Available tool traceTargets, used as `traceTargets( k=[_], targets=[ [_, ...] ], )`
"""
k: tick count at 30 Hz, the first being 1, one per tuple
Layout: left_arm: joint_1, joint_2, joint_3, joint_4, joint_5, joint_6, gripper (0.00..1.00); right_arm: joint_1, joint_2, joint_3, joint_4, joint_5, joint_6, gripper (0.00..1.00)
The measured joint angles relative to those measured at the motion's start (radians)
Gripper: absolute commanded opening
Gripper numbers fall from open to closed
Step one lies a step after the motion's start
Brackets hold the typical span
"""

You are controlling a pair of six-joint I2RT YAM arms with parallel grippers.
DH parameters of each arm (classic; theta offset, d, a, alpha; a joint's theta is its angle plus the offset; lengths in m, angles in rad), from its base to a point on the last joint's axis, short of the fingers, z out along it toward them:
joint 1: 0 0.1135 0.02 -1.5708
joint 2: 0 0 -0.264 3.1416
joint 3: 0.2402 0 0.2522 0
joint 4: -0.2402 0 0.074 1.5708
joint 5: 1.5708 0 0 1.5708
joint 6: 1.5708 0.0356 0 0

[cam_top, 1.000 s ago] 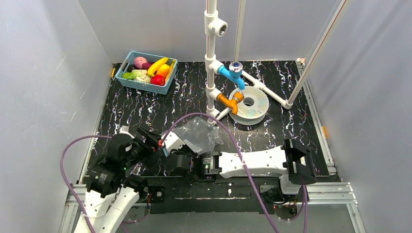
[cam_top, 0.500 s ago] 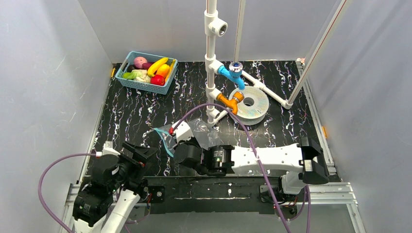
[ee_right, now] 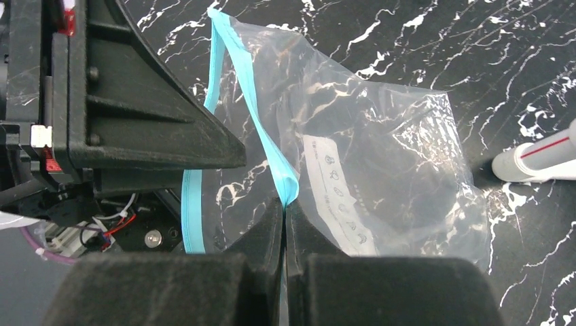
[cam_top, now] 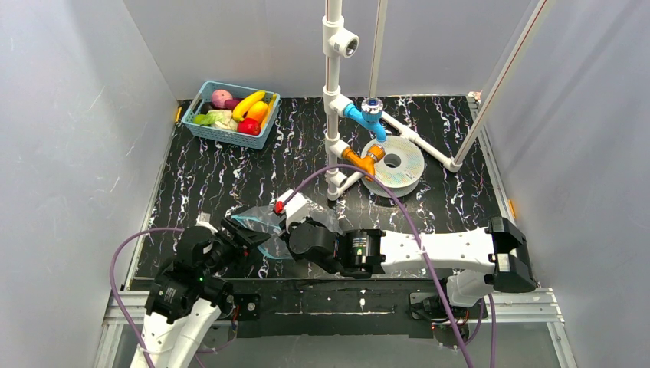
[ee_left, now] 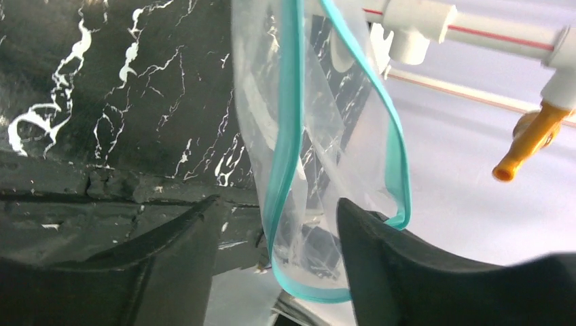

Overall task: Place the food in the zip-top bag and seal the zipper
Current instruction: Open the zipper of the food storage bag at the center of the board.

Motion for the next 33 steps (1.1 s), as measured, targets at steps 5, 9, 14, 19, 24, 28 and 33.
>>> traceTargets(
  k=[5, 9, 14, 19, 24, 28, 33],
  targets=[
    [0.0, -0.014, 0.0, 0.034, 0.018, 0.016, 0.09, -0.001, 0.0, -0.002, 0.014, -0.045, -0.04, 0.1],
    [0.0, -0.026, 0.0, 0.052, 0.028, 0.028, 0.0, -0.002, 0.005, 0.01, -0.006, -0.067, -0.075, 0.18],
    [0.0, -0.026, 0.008, 0.064, 0.039, 0.045, 0.0, 0.0, 0.074, 0.117, -0.081, -0.059, -0.101, 0.36],
    [0.0, -0.027, 0.011, 0.067, 0.049, 0.046, 0.0, 0.007, 0.19, 0.298, -0.232, -0.008, -0.134, 0.46],
    [0.0, -0.027, 0.011, 0.068, 0.056, 0.046, 0.0, 0.027, 0.28, 0.42, -0.328, 0.066, -0.188, 0.46],
    [0.0, -0.03, 0.011, 0.068, 0.06, 0.042, 0.0, 0.045, 0.312, 0.456, -0.394, 0.122, -0.224, 0.45],
    [0.0, -0.035, 0.011, 0.066, 0.058, 0.042, 0.0, 0.084, 0.385, 0.559, -0.48, 0.241, -0.256, 0.44]
  ],
)
